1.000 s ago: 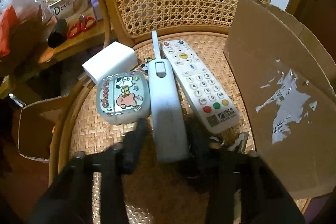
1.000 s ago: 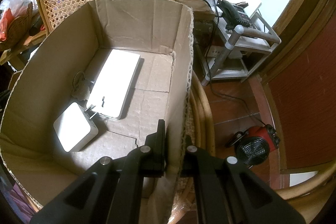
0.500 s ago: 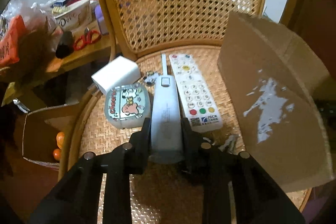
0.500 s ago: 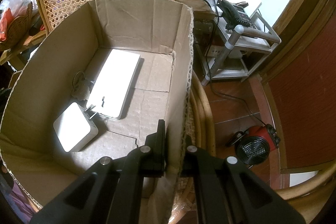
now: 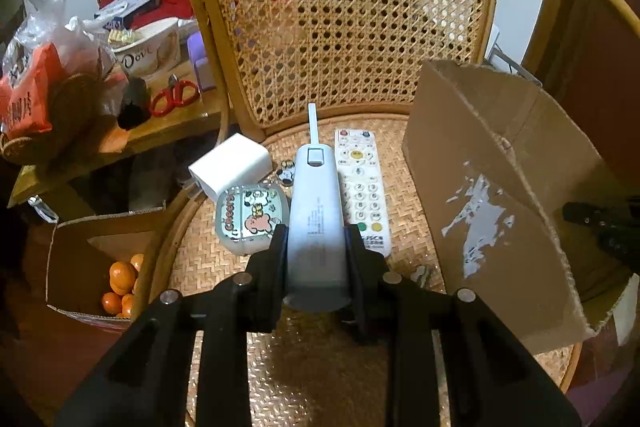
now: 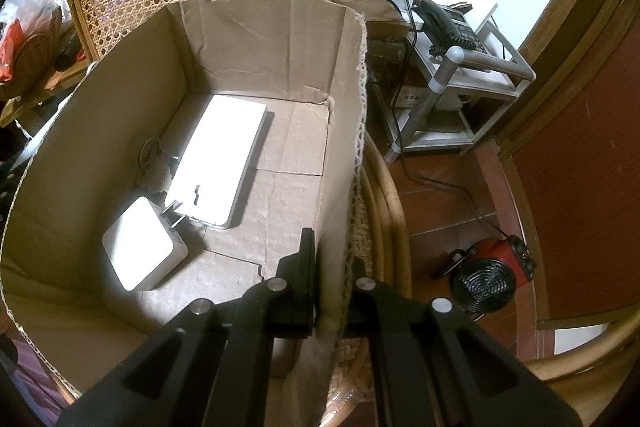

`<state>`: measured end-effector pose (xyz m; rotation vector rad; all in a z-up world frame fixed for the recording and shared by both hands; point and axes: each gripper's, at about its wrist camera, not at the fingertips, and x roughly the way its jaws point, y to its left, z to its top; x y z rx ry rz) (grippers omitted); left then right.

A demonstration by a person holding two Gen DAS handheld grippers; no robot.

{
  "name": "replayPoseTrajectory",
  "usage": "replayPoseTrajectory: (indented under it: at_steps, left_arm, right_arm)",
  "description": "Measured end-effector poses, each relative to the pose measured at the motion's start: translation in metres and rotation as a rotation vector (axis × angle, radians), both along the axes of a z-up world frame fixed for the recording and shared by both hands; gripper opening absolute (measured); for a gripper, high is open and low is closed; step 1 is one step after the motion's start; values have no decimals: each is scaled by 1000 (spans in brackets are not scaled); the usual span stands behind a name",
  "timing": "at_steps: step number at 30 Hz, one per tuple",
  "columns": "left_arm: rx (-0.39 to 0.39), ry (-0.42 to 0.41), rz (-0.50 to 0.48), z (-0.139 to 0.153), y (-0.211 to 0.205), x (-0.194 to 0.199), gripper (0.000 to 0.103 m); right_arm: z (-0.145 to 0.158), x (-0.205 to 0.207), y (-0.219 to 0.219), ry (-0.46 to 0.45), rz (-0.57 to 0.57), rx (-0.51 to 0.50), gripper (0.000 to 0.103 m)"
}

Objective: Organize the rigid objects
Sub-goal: 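Carry the handset into the cardboard box and open the left gripper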

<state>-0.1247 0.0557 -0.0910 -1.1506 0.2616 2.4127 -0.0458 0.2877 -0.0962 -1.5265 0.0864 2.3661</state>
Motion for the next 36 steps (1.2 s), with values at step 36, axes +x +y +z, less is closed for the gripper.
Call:
replayPoseTrajectory:
  at_steps: [36]
  left_arm:
    - [163,198,-198,94,66,81,26]
  right_arm:
    - [0,0,0,0,1,1,6]
